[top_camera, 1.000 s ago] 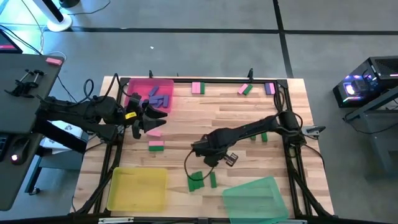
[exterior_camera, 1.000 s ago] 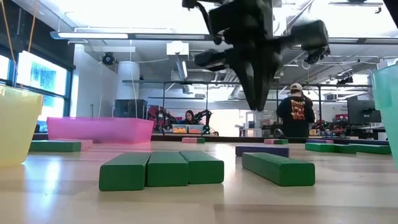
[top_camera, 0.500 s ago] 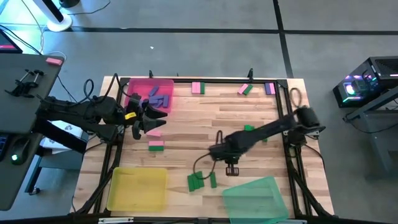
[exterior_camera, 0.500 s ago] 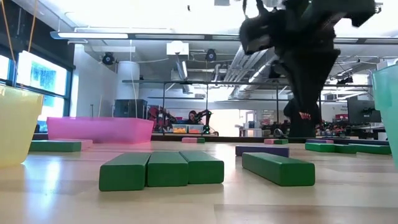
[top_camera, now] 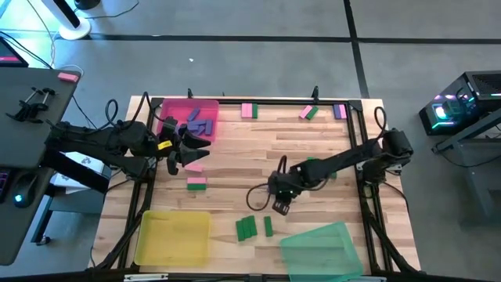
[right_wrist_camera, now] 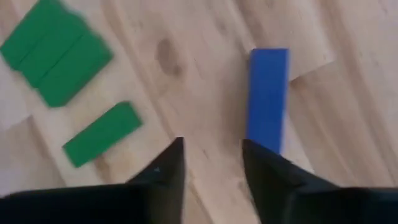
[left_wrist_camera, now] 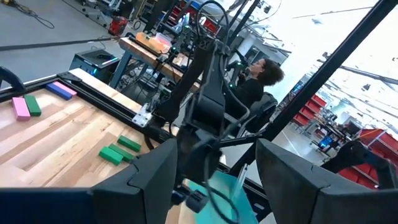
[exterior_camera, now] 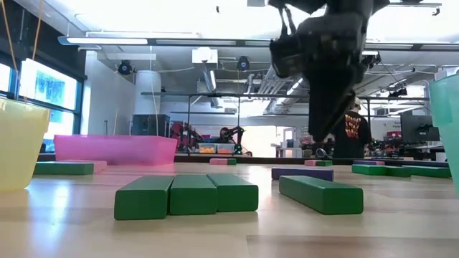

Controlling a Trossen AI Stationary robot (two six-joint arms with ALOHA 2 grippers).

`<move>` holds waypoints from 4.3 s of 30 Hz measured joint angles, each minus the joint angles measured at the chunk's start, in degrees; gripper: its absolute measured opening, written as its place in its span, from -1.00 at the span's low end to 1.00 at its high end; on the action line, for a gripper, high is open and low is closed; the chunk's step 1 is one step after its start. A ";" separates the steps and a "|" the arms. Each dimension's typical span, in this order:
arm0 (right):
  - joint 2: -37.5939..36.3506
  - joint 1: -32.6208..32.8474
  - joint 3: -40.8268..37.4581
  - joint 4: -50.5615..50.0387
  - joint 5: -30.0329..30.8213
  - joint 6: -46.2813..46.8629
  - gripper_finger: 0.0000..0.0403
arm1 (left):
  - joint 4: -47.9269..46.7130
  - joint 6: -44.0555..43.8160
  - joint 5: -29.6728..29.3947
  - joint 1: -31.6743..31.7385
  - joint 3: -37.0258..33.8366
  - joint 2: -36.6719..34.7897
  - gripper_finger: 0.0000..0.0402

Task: Sort blocks
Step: Put the violet block into the pink bin

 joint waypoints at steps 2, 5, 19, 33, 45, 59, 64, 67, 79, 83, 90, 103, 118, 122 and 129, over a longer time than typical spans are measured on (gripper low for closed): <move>0.13 -0.87 0.02 -0.05 0.05 -0.82 -0.13 | -0.02 0.00 0.00 0.00 0.00 0.00 0.02; 0.28 -1.34 0.02 -2.04 1.78 -3.79 0.09 | -0.14 0.02 -0.01 0.00 0.00 0.00 0.02; 7.55 -1.27 0.07 -0.72 5.63 -6.57 0.17 | -0.15 -0.11 -0.02 0.00 0.00 0.00 0.02; 7.02 -1.28 -0.06 -2.18 1.82 -4.15 -0.81 | 0.02 -1.99 -0.02 0.00 0.00 0.00 0.02; -7.35 -1.30 8.13 7.69 -7.98 -11.94 -0.95 | 0.63 20.48 1.49 -0.33 0.04 8.95 0.02; -7.06 -1.43 14.71 9.46 -21.08 -10.43 -0.99 | 13.56 69.36 -0.30 -12.04 0.04 29.31 0.02; -6.82 -1.45 14.67 10.19 -21.73 -9.11 -1.00 | 22.48 78.02 -4.74 -12.64 0.06 33.77 0.02; -6.82 -1.45 14.67 10.29 -21.95 -8.53 -1.00 | 26.45 79.89 -4.71 -12.86 0.07 35.18 0.02; -6.80 -1.47 14.64 10.63 -25.31 -4.60 -1.00 | 27.63 82.61 -2.04 -14.14 0.09 36.48 0.02; -5.71 -1.47 14.64 11.28 -28.25 -3.51 -1.00 | 31.16 82.99 -1.84 -13.89 0.09 38.23 0.02; -3.35 -1.73 14.62 12.69 -30.38 -0.94 -1.00 | 33.51 82.86 -0.99 -14.14 0.07 40.20 0.01; -3.33 -2.21 14.64 14.57 -30.69 1.21 -0.98 | 32.68 78.30 -1.07 -14.45 0.04 40.33 -0.84; -7.63 -6.09 14.71 14.76 -31.79 12.77 -0.17 | 16.65 69.97 -17.47 -16.27 0.00 35.06 -0.87; -12.22 -7.59 14.71 12.66 -30.75 8.87 -0.13 | -2.25 57.16 -31.53 -12.97 0.00 26.42 -0.87; -20.63 -5.47 14.84 2.84 -10.41 1.60 -0.13 | -34.85 15.38 -35.41 9.79 -4.53 9.97 -0.87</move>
